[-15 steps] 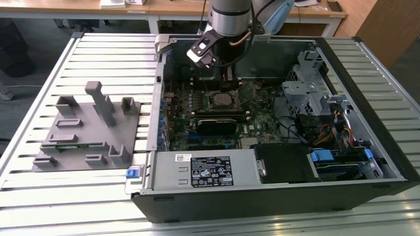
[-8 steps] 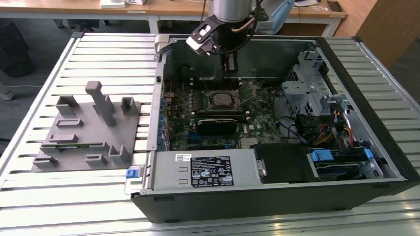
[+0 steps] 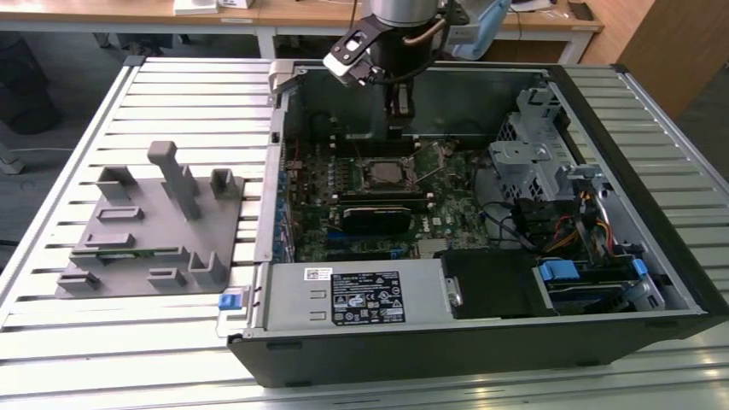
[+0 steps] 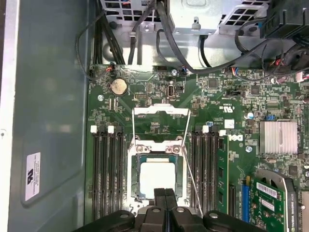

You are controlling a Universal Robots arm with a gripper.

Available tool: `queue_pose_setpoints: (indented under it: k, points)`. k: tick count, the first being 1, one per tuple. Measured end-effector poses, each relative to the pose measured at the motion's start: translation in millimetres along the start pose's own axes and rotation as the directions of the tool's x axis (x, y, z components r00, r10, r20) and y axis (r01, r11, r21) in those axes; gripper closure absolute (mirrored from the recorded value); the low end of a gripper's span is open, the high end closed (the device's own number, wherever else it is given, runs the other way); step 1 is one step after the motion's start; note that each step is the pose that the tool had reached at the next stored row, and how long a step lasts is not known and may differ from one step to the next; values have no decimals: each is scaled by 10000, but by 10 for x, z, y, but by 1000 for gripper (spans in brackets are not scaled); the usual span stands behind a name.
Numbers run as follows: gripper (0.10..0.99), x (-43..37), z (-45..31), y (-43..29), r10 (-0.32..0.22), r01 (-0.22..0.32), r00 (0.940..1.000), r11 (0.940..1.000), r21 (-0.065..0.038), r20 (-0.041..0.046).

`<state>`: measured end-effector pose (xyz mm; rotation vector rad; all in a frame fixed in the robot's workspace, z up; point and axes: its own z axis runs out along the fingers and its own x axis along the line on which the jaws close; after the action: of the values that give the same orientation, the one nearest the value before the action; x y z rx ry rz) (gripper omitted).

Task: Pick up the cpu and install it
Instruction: 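Close the cpu cover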

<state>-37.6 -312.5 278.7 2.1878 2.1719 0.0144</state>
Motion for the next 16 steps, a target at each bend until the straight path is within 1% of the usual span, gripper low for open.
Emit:
queue_pose_setpoints:
  k: [3,6,8,10,14,16]
  points:
    - [965,-19,3,21,1,-1,10000,10000,1,-2]
    - [965,-20,8,96,0,0,10000,10000,10,-1]
    - [965,-20,10,122,1,-1,10000,10000,12,-1]
    - [965,-19,13,135,-1,1,10000,10000,13,0]
    - [965,-19,15,136,1,-1,10000,10000,14,1]
    - [965,-18,18,157,0,0,10000,10000,12,-3]
